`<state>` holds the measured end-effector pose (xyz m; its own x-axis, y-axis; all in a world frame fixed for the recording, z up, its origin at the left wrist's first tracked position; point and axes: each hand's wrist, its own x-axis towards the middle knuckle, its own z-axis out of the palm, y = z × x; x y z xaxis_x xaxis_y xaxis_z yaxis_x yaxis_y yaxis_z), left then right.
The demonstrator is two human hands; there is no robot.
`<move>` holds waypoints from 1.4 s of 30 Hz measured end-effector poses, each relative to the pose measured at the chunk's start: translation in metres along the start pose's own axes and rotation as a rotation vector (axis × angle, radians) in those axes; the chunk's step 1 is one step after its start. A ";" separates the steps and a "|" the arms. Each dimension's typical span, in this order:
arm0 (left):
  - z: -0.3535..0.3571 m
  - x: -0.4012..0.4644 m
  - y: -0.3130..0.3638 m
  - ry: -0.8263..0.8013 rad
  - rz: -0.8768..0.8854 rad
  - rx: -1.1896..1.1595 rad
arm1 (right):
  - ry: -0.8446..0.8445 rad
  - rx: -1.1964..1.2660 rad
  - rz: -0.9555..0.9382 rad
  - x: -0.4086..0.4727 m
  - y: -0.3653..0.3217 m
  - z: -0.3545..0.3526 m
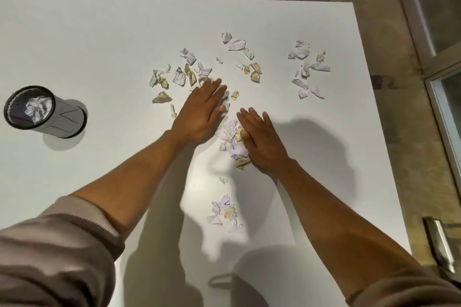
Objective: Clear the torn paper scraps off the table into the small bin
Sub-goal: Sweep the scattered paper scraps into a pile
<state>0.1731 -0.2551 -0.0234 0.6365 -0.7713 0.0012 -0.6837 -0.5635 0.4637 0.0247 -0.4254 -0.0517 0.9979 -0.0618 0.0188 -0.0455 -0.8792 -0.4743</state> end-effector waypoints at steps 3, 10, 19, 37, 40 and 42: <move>0.005 0.006 0.000 -0.137 0.116 0.019 | -0.026 0.027 -0.028 -0.007 -0.006 -0.002; 0.029 -0.057 0.018 -0.196 0.106 -0.141 | -0.126 0.079 -0.042 -0.036 -0.014 -0.004; 0.032 -0.132 0.049 -0.236 0.045 -0.295 | -0.198 0.153 -0.029 -0.101 -0.053 0.001; 0.021 -0.179 0.097 -0.307 -0.133 0.032 | -0.303 -0.103 0.392 -0.140 -0.122 -0.009; 0.024 -0.178 0.096 -0.327 -0.151 -0.053 | -0.310 -0.067 0.433 -0.134 -0.128 -0.002; 0.025 -0.175 0.095 -0.299 -0.142 -0.098 | -0.265 -0.057 0.426 -0.134 -0.129 0.004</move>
<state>-0.0127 -0.1811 -0.0018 0.5799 -0.7482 -0.3224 -0.5493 -0.6513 0.5235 -0.1032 -0.3019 0.0039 0.8672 -0.3054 -0.3934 -0.4463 -0.8270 -0.3419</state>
